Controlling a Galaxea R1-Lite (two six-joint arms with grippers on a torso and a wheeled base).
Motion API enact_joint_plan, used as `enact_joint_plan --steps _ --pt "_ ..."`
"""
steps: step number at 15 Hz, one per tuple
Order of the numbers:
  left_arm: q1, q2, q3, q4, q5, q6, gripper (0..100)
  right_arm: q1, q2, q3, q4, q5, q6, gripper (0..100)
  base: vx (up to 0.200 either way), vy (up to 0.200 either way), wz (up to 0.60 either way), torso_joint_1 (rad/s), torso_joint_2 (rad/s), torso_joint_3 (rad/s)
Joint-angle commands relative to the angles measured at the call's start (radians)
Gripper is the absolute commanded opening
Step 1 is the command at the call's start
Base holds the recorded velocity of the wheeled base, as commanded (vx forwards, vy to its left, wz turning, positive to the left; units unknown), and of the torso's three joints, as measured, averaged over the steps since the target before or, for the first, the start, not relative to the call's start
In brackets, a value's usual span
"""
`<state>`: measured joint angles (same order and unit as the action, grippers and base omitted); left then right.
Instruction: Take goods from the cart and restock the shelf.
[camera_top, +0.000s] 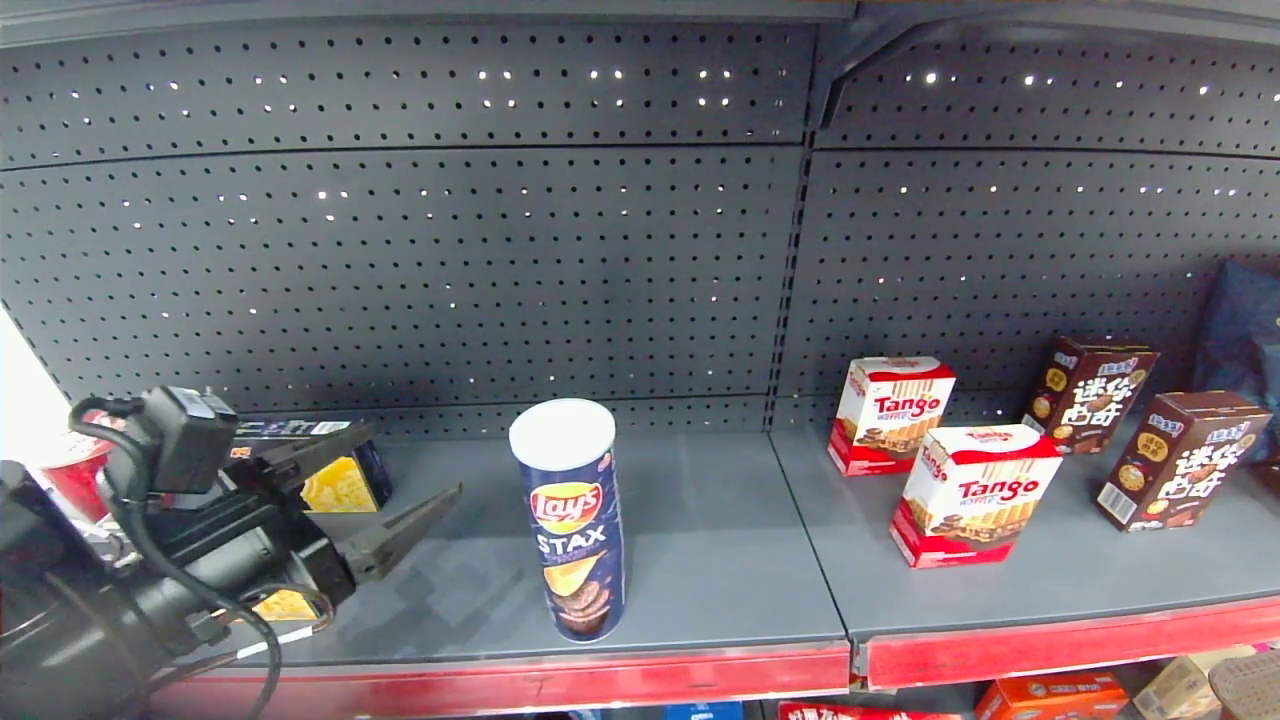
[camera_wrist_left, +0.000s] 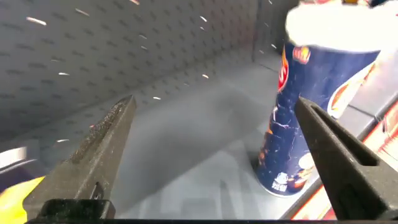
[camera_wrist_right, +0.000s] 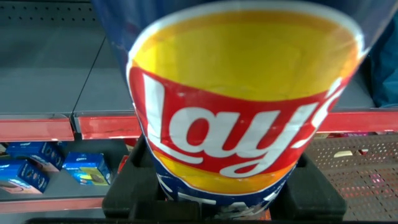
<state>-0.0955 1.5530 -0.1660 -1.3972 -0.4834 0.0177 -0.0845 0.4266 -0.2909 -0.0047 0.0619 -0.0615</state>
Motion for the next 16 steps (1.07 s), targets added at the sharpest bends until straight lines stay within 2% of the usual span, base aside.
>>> enact_joint_plan --steps 1,3,5,6,8,9,10,11,12,14,16 --pt "0.051 -0.22 0.02 0.076 0.06 -0.002 100 -0.001 0.001 -0.004 -0.003 -0.001 -0.001 0 0.0 0.0 0.0 0.0 0.0 0.0" --pt "0.057 -0.294 0.046 0.084 0.141 -0.01 100 -0.001 0.001 -0.019 -0.003 -0.001 0.0 0 0.0 0.0 0.0 0.0 0.0 0.0" --pt "0.109 -0.369 0.102 0.086 0.2 -0.056 100 -0.001 0.0 -0.027 -0.005 -0.001 0.0 0 0.0 0.0 0.0 0.0 0.0 0.0" --pt "0.145 -0.404 0.126 0.086 0.201 -0.074 100 -0.001 -0.009 -0.027 -0.005 -0.001 0.0 0 0.0 0.0 0.0 0.0 0.0 0.0" --pt "0.181 -0.496 0.166 0.099 0.204 -0.099 100 -0.003 -0.029 -0.025 0.0 -0.001 0.0 0 0.0 0.0 0.0 0.0 0.0 0.0" --pt "0.183 -0.505 0.166 0.107 0.204 -0.102 100 -0.003 -0.032 -0.025 0.0 -0.001 0.0 0 0.0 0.0 0.0 0.0 0.0 0.0" --pt "0.204 -0.577 0.164 0.198 0.215 -0.119 100 -0.006 -0.045 -0.027 0.002 -0.011 0.0 0 0.0 0.0 0.0 0.0 0.0 0.0" --pt "0.208 -0.603 0.164 0.236 0.218 -0.119 100 -0.006 -0.045 -0.027 0.002 -0.014 0.0 0 0.0 0.0 0.0 0.0 0.0 0.0" --pt "0.208 -0.694 0.164 0.339 0.22 -0.12 100 -0.008 -0.046 -0.03 0.002 -0.016 0.002 0 0.0 0.0 0.0 0.0 0.0 0.0" --pt "0.209 -0.827 0.164 0.477 0.221 -0.122 100 -0.008 -0.045 -0.03 0.002 -0.017 0.002 0 0.0 0.0 0.0 0.0 0.0 0.0" --pt "0.211 -1.008 0.161 0.644 0.263 -0.12 100 -0.012 -0.052 -0.025 0.002 -0.019 0.002 0 0.0 0.0 0.0 0.0 0.0 0.0"
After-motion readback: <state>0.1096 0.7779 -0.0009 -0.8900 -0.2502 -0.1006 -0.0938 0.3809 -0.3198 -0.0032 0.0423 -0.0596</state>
